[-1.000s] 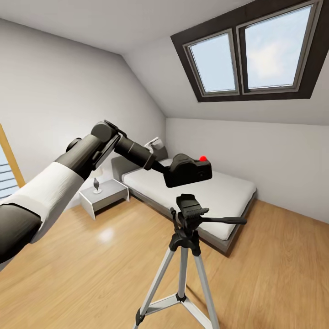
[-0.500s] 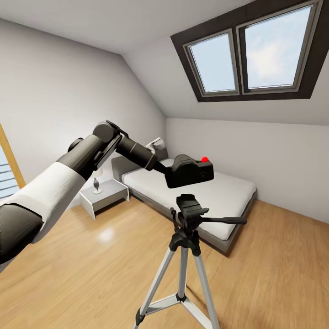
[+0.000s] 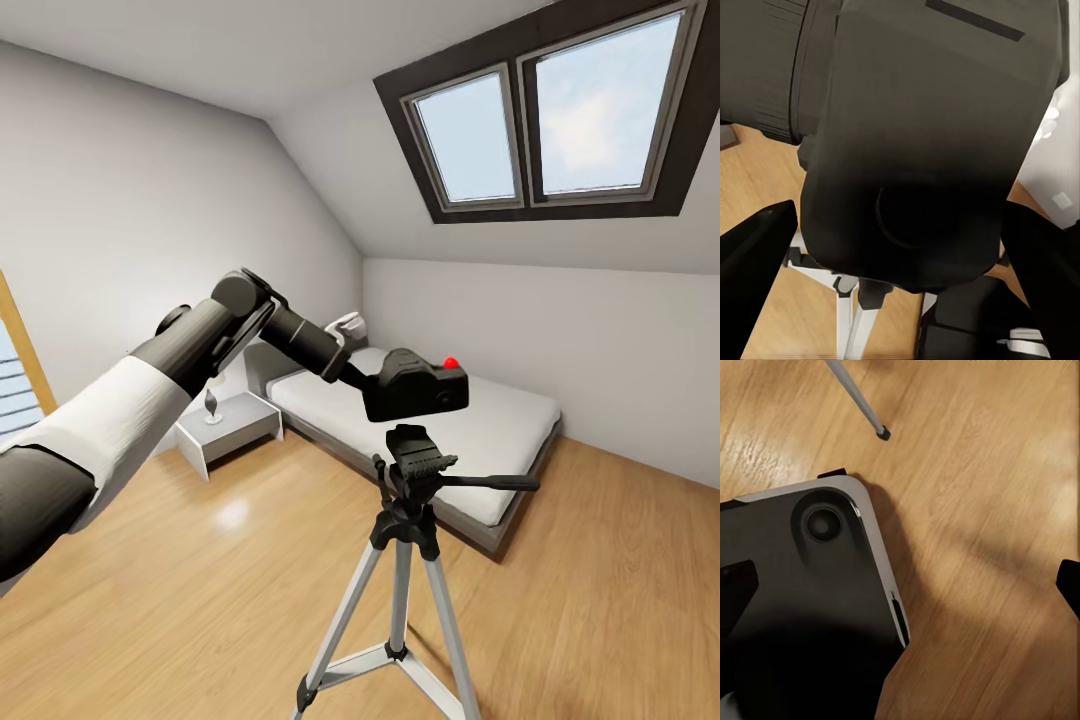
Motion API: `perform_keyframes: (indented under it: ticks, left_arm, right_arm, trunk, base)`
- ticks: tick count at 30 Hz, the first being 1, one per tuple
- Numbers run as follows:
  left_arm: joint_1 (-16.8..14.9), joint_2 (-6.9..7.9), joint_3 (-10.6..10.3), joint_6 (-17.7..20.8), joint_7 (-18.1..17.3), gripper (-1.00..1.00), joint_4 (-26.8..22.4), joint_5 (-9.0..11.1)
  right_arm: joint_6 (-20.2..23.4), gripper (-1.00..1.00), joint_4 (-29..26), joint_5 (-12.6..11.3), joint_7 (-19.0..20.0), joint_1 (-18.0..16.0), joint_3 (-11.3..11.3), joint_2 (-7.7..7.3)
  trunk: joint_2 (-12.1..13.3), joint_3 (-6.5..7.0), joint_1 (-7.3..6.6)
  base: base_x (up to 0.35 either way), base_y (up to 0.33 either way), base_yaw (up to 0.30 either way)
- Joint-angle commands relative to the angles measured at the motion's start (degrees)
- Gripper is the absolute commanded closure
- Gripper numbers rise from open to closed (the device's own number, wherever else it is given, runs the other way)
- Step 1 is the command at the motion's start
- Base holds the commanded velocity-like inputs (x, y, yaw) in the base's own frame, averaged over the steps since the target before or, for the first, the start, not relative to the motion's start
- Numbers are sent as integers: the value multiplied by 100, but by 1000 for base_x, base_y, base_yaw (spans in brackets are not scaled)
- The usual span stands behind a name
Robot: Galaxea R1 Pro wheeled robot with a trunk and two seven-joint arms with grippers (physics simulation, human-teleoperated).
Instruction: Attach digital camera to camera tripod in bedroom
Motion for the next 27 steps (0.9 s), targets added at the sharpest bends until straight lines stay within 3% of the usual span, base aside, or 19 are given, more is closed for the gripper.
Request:
perform_keyframes:
  ticks: [1, 11, 27]
  left_arm:
    - [-5, 7, -29, 60, 0, 100, -13, 44]
    - [-5, 12, -40, 60, 3, 100, -16, 40]
    - [-5, 19, -340, 60, -10, 100, -59, 35]
  right_arm:
    - [-36, -100, 14, 1, -3, -7, -25, -3]
    - [-39, -100, -6, 3, -6, -7, -24, -35]
    - [-48, -100, -6, 3, -4, -7, -25, -35]
  trunk:
    - [-5, -2, 2]
    - [-5, -2, 2]
    - [-5, -2, 2]
  base:
    - [0, 0, 0]
    - [0, 0, 0]
    - [0, 0, 0]
